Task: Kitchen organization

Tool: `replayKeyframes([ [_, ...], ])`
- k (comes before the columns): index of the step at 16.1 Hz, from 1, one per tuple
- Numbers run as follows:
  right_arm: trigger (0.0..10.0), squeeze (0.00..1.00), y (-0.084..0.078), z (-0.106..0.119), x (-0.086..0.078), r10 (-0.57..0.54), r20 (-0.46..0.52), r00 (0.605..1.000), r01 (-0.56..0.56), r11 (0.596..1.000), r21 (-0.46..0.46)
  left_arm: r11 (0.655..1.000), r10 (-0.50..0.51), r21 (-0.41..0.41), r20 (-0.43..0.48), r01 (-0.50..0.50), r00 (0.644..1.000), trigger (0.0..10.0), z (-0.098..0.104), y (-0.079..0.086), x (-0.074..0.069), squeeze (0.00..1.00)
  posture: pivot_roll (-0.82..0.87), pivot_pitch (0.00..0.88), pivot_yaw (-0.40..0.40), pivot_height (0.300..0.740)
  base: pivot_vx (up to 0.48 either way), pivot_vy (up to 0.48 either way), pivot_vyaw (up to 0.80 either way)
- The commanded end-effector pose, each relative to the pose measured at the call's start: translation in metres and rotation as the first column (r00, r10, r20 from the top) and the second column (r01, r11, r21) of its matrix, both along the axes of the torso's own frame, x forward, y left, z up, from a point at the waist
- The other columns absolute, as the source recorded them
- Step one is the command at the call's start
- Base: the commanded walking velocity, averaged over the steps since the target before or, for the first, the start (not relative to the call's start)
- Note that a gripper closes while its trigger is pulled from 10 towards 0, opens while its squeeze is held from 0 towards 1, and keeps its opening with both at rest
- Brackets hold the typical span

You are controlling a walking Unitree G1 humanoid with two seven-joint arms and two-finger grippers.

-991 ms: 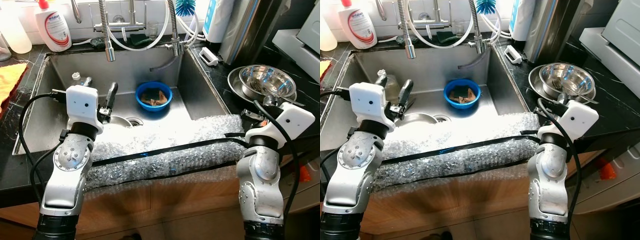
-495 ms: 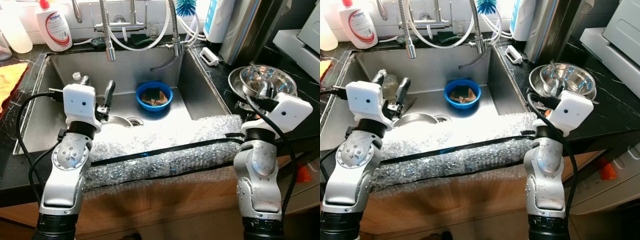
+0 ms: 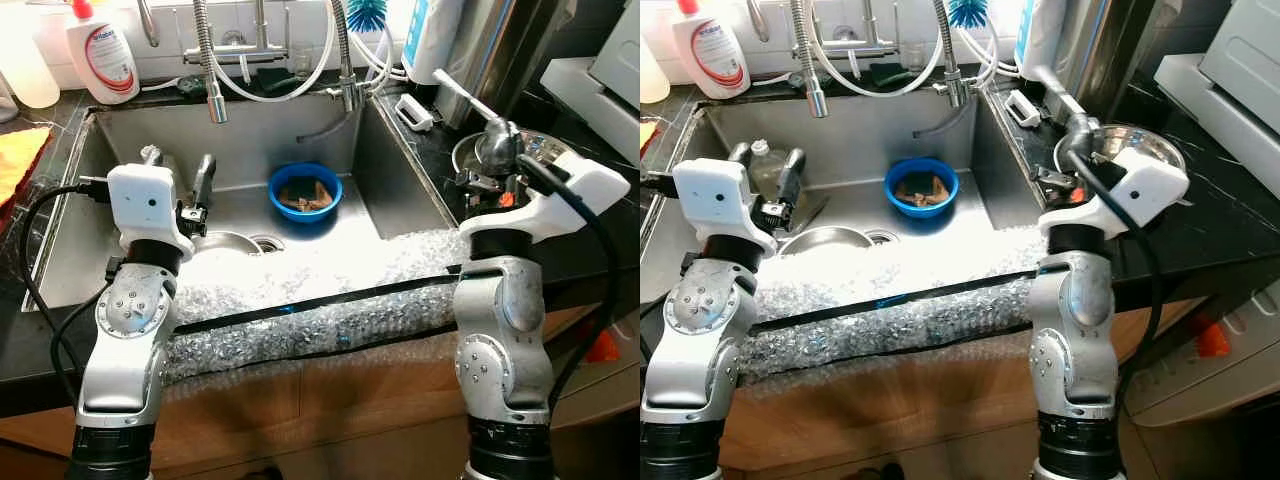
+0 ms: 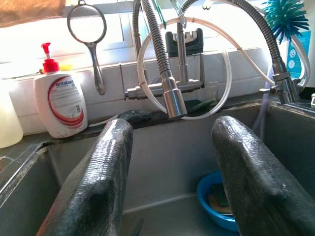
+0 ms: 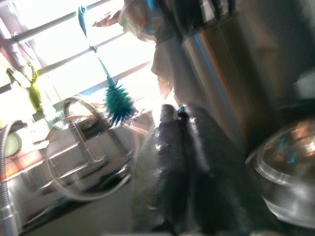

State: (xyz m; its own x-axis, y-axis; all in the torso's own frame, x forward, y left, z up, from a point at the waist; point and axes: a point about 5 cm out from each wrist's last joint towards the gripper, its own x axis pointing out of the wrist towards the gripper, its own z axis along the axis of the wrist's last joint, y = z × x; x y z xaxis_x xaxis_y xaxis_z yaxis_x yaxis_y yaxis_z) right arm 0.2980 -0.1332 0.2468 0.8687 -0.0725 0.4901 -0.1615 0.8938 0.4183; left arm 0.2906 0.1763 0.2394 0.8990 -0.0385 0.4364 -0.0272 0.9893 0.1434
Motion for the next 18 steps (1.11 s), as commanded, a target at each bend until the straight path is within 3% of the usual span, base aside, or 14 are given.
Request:
replayKeyframes([
  [1, 10.0, 0.00, 0.003, 0.002, -0.003, 0.075, 0.009, 0.997, -0.075, 0.996, 0.056, 1.000, 0.000, -0.016, 0.005, 0.000, 1.000, 10.0, 0.004, 0.003, 0.002, 0.00, 0.06, 0.128, -0.043, 0.740, 0.000, 0.000, 0.00],
  [3, 10.0, 0.00, 0.007, 0.000, -0.005, 0.196, 0.024, 0.980, -0.198, 0.967, 0.160, 0.999, -0.006, -0.052, 0.003, 0.006, 1.000, 10.0, 0.005, 0.006, 0.002, 0.00, 0.07, 0.128, -0.043, 0.740, 0.000, 0.000, 0.00],
  [4, 10.0, 0.00, 0.006, -0.001, -0.007, 0.272, 0.055, 0.961, -0.276, 0.927, 0.255, 0.994, -0.011, -0.111, 0.000, 0.011, 1.000, 10.0, 0.006, 0.008, 0.002, 0.00, 0.06, 0.130, -0.044, 0.740, 0.000, 0.000, 0.00],
  [7, 10.0, 0.00, 0.004, -0.003, -0.011, 0.359, 0.094, 0.929, -0.370, 0.873, 0.318, 0.974, -0.047, -0.221, 0.001, 0.046, 0.999, 10.0, 0.006, 0.008, 0.002, 0.00, 0.06, 0.127, -0.041, 0.740, 0.000, 0.000, 0.00],
  [9, 10.0, 0.00, -0.001, -0.010, -0.015, 0.434, 0.146, 0.889, -0.453, 0.786, 0.421, 0.946, -0.091, -0.316, -0.021, 0.080, 0.996, 10.0, 0.004, 0.008, 0.004, 0.00, 0.06, 0.124, -0.042, 0.740, 0.000, 0.000, 0.00],
  [12, 10.0, 0.00, -0.002, -0.019, -0.019, 0.494, 0.170, 0.853, -0.510, 0.719, 0.472, 0.910, -0.125, -0.400, -0.025, 0.105, 0.992, 10.0, 0.003, 0.009, 0.005, 0.00, 0.06, 0.118, -0.042, 0.740, 0.000, 0.000, 0.00],
  [15, 10.0, 0.00, 0.004, -0.031, -0.029, 0.589, 0.167, 0.791, -0.589, 0.659, 0.467, 0.836, -0.224, -0.520, -0.030, 0.176, 0.974, 10.0, 0.000, 0.006, 0.006, 0.00, 0.06, 0.107, -0.042, 0.740, 0.000, 0.000, 0.00],
  [16, 10.0, 0.00, 0.004, -0.033, -0.031, 0.599, 0.171, 0.782, -0.599, 0.649, 0.469, 0.825, -0.236, -0.533, -0.026, 0.187, 0.971, 10.0, 0.000, 0.005, 0.005, 0.00, 0.06, 0.101, -0.041, 0.740, 0.000, 0.000, 0.00],
  [18, 10.0, 0.00, 0.006, -0.038, -0.038, 0.639, 0.189, 0.746, -0.640, 0.607, 0.471, 0.754, -0.304, -0.610, 0.001, 0.241, 0.953, 10.0, 0.000, 0.001, 0.005, 0.00, 0.06, 0.093, -0.040, 0.740, 0.000, 0.000, 0.00],
])
